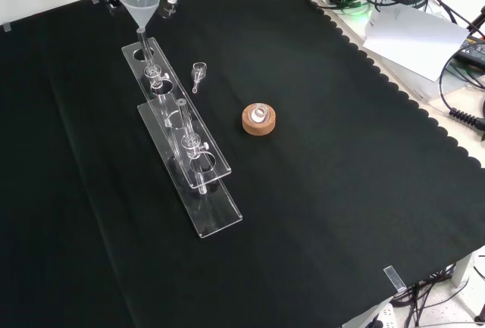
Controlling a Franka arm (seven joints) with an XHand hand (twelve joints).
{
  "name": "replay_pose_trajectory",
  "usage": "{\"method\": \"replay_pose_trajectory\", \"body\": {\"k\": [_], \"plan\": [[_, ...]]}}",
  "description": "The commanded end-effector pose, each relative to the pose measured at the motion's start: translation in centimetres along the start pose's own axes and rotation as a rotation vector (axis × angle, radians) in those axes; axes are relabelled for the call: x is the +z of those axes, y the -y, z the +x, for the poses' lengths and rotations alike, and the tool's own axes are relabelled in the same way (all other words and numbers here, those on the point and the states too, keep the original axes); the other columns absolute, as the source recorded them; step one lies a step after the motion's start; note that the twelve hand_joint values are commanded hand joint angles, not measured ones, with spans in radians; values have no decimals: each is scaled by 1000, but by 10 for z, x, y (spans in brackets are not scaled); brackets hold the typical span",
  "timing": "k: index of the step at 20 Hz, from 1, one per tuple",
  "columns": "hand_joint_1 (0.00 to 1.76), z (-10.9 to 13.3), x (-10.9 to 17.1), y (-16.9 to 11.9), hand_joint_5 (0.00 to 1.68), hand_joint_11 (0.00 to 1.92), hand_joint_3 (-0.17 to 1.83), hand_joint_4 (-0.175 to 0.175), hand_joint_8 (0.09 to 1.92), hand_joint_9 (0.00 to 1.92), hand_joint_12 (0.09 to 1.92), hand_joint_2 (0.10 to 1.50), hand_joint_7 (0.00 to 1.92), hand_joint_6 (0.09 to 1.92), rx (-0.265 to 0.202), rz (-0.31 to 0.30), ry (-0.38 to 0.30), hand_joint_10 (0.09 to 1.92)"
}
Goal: Put the funnel back on the funnel stand.
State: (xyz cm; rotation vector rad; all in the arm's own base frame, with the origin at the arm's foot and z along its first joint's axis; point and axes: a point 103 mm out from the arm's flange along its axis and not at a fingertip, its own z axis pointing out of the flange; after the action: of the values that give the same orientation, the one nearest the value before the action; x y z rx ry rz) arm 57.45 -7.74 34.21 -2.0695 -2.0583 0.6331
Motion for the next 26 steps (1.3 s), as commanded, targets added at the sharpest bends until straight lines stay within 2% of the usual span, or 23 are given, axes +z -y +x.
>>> {"method": "replay_pose_trajectory", "body": {"k": [1, 9, 16, 19, 21, 26], "plan": [[744, 12, 3, -18, 592, 689, 571, -39, 724, 971, 1231, 740, 512, 823, -13, 14, 2, 533], [745, 20, 10, -26, 591, 690, 570, -39, 725, 970, 1231, 740, 508, 823, -33, 27, -1, 535], [745, 20, 23, -36, 588, 689, 570, -39, 723, 964, 1231, 739, 499, 822, -28, 73, 3, 535], [741, 21, 32, -41, 534, 659, 566, -44, 724, 922, 1241, 738, 461, 803, -25, 79, 8, 536], [738, 21, 36, -44, 459, 633, 564, -50, 733, 882, 1257, 737, 433, 765, -24, 89, 11, 548], [728, 21, 43, -49, 354, 527, 559, -59, 752, 712, 1312, 731, 300, 489, -26, 114, 12, 609]]}}
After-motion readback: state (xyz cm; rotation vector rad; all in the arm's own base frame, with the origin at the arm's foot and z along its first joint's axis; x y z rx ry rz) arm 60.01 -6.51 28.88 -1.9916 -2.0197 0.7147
